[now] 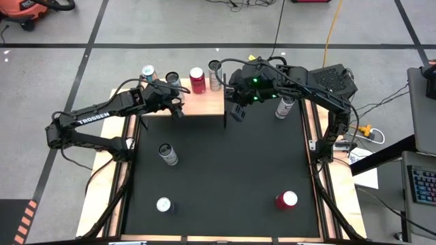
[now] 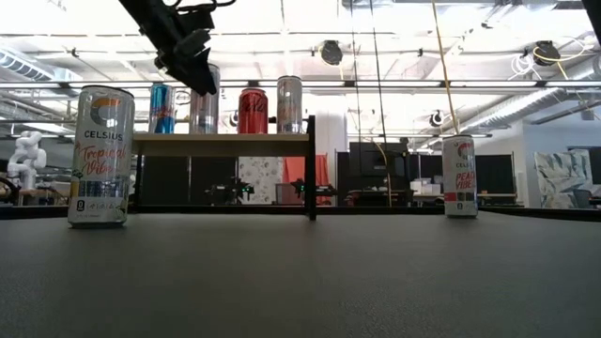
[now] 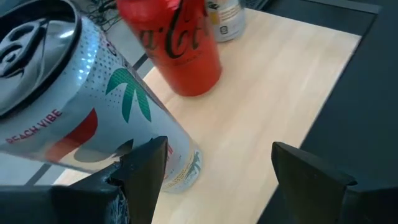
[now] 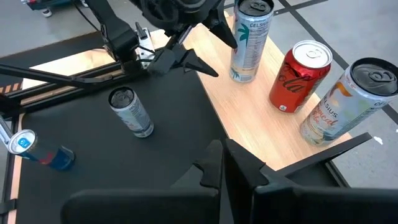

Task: Place canned beverage on shelf
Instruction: Put the white pink soda can on the shelf

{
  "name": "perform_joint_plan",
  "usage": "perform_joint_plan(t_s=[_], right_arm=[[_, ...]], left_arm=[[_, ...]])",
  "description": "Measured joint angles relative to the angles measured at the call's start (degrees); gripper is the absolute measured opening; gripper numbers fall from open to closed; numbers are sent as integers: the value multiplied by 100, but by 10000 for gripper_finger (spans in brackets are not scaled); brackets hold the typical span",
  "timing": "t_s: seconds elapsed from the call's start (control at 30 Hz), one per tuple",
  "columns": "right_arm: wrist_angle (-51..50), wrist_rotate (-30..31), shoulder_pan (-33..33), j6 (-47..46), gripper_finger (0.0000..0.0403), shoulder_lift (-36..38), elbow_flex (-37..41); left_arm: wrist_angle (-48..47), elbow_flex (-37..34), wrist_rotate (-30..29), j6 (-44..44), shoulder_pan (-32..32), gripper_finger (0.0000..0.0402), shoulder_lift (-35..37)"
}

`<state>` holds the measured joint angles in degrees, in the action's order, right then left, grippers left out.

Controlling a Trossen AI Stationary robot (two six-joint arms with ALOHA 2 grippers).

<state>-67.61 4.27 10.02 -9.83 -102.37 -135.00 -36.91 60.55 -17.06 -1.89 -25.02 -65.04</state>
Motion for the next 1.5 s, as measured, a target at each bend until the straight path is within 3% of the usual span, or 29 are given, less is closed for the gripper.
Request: perform_joint_plan(t_s=[0.67,0.97,1.17,1.37,1.5], right_arm=[[-46,-4,0,1,0,0,0],[-254,-4,0,1,0,0,0],[-254,-4,0,-19,0,0,0],[-251,-4,0,-21,0,0,0],[-251,-4,0,-4,0,0,0]], left_arm=[[278,0,197,-201,-419,292,-608],[-239,0,195,-310,-242,292,-217],[-423,0,-168,-310,-238,292,66],[-393,0,-200,-324,-238,292,-17],[-403,0,-556,-358,-247,292,-48]])
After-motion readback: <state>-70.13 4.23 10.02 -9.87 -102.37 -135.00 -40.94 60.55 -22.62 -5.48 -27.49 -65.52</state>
